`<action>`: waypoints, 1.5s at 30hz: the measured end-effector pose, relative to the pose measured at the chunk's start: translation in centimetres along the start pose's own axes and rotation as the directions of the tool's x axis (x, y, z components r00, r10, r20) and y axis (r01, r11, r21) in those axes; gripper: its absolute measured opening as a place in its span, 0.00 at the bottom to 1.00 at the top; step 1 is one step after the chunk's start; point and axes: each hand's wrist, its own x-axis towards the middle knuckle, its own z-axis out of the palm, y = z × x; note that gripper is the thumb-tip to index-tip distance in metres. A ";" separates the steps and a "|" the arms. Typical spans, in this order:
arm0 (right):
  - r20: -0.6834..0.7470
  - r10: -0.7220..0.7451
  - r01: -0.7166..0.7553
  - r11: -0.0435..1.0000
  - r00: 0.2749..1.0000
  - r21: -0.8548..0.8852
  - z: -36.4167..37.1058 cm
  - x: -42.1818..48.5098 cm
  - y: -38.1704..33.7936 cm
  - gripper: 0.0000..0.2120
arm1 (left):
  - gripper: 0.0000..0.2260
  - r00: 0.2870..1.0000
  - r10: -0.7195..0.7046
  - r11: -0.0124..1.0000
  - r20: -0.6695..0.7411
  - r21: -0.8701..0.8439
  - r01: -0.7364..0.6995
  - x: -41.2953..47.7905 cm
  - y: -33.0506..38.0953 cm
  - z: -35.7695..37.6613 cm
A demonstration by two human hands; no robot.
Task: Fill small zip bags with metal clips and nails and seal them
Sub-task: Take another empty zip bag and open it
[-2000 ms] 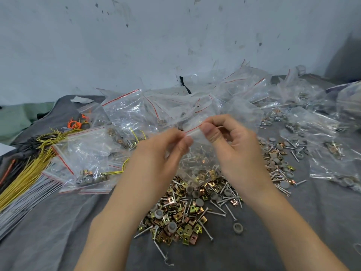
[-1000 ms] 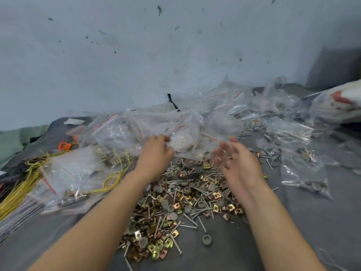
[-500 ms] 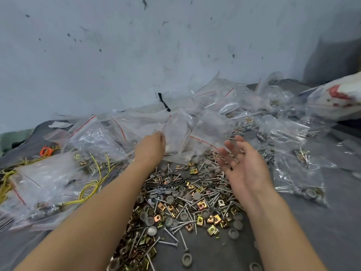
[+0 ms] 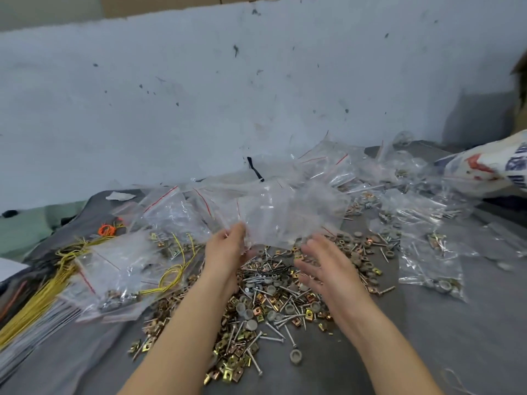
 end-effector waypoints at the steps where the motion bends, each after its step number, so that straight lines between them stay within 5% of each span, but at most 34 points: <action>1: 0.002 0.015 -0.015 0.999 1.000 -0.030 0.1 -0.1 0.3 0.16 | 0.08 0.998 -0.035 0.999 -0.042 0.007 0.035 0.5 -0.2 -0.3; 5: 0.012 0.071 -0.069 0.991 0.997 -0.115 0.4 0.1 1.0 0.19 | 0.12 0.986 -0.024 0.977 -0.167 0.206 0.059 3.1 -0.2 -1.4; 8: -0.003 0.088 -0.088 0.988 0.996 -0.125 0.6 1.0 1.1 0.19 | 0.16 0.911 0.270 0.877 -0.312 0.471 -0.098 4.0 0.9 -2.6; 10: -0.005 0.091 -0.091 0.987 0.996 -0.133 0.8 1.5 1.0 0.17 | 0.16 0.826 0.430 0.856 -0.364 0.455 -0.245 3.1 1.8 -3.2; 12: 0.007 0.080 -0.079 0.991 0.997 -0.112 1.2 1.8 0.8 0.15 | 0.14 0.828 0.504 0.847 -0.245 0.326 -0.419 1.3 2.2 -3.3; 15: 0.058 0.079 -0.080 0.997 0.995 0.007 2.1 1.8 0.7 0.16 | 0.10 0.900 0.427 0.888 0.086 0.152 -0.435 -2.2 1.9 -3.2; 17: 0.116 0.112 -0.127 0.983 0.987 0.134 2.5 1.7 1.0 0.21 | 0.10 0.917 0.363 0.920 0.162 0.092 -0.381 -3.8 1.1 -3.2; 23: 0.112 0.042 -0.067 0.968 0.993 0.240 2.6 1.1 0.8 0.19 | 0.11 0.966 0.209 0.971 0.151 0.082 -0.223 -5.0 0.1 -5.2; 31: 0.074 -0.085 0.088 0.995 0.994 -0.035 2.3 1.2 0.7 0.09 | 0.10 0.974 0.083 0.971 0.211 0.203 -0.127 -4.5 -0.5 -9.9; 34: 0.006 -0.118 0.118 0.993 0.993 -0.027 2.5 1.6 1.0 0.08 | 0.09 0.980 0.046 0.975 0.192 0.206 -0.087 -4.0 -0.6 -10.5; 40: 0.098 -0.083 0.094 0.988 0.992 -0.119 3.1 1.6 1.7 0.13 | 0.08 0.986 0.107 0.981 0.126 0.149 -0.126 -3.2 -0.7 -10.0; 45: 0.011 -0.188 0.188 0.973 0.982 -0.135 3.0 2.0 1.8 0.10 | 0.08 0.970 0.041 0.991 0.239 0.113 -0.070 -2.9 -0.5 -9.6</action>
